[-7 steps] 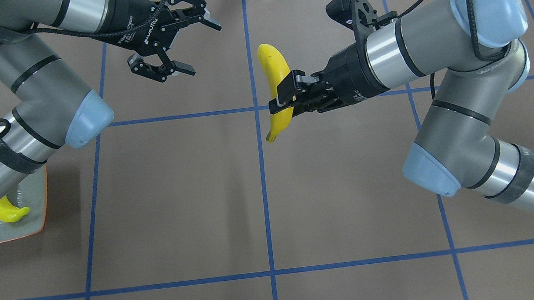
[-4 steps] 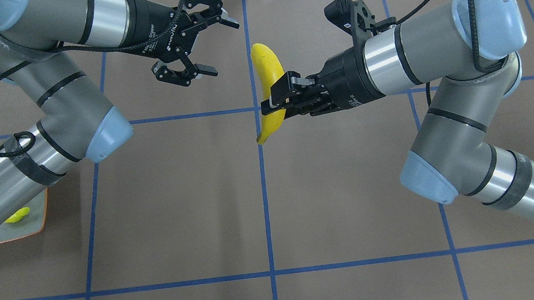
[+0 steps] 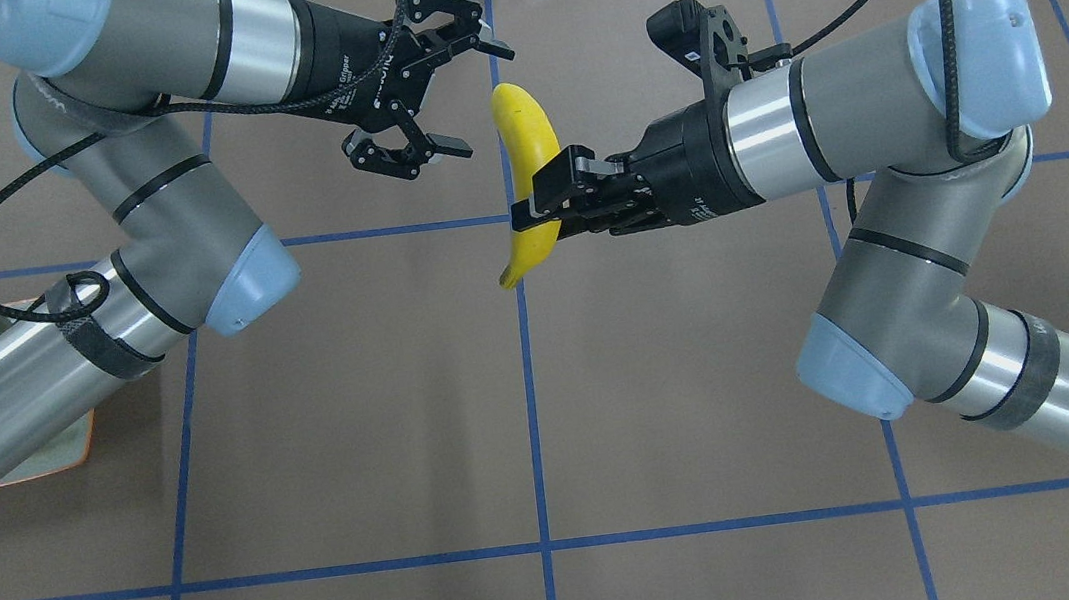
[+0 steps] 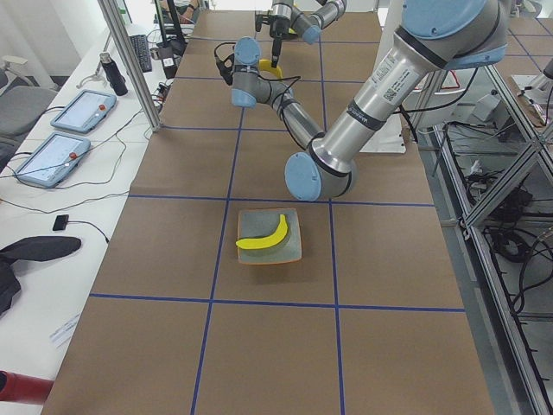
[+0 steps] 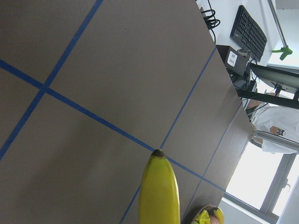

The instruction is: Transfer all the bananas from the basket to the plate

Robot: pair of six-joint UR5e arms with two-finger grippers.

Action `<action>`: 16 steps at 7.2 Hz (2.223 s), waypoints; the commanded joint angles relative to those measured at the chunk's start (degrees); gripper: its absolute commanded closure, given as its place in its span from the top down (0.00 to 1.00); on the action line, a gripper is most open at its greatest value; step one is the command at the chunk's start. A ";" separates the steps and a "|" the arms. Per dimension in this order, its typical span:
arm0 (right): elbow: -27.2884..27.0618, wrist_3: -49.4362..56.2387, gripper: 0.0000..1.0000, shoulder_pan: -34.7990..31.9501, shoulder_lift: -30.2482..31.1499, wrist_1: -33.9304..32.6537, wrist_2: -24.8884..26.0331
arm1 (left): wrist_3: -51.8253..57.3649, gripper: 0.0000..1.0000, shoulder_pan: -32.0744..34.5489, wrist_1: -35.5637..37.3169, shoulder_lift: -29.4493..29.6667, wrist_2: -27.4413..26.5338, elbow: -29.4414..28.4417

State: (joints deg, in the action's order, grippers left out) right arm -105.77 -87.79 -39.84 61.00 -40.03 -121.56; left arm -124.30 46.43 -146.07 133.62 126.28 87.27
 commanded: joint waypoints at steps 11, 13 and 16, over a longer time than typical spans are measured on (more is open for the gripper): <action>0.12 0.34 0.00 2.22 -0.09 2.94 3.96 | -1.04 0.66 -2.31 -1.50 0.50 -1.04 -0.17; 0.12 0.60 0.00 2.22 -0.09 3.20 3.96 | -0.95 0.00 -2.49 -1.50 0.50 -1.04 -0.17; 0.12 0.87 1.00 2.14 0.09 3.29 3.87 | -0.86 0.00 -2.58 -1.50 0.33 -1.04 -0.08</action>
State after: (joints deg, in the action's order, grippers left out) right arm -105.65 -87.01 -37.66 60.99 -36.76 -117.64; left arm -125.17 43.85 -147.57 134.01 125.25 87.16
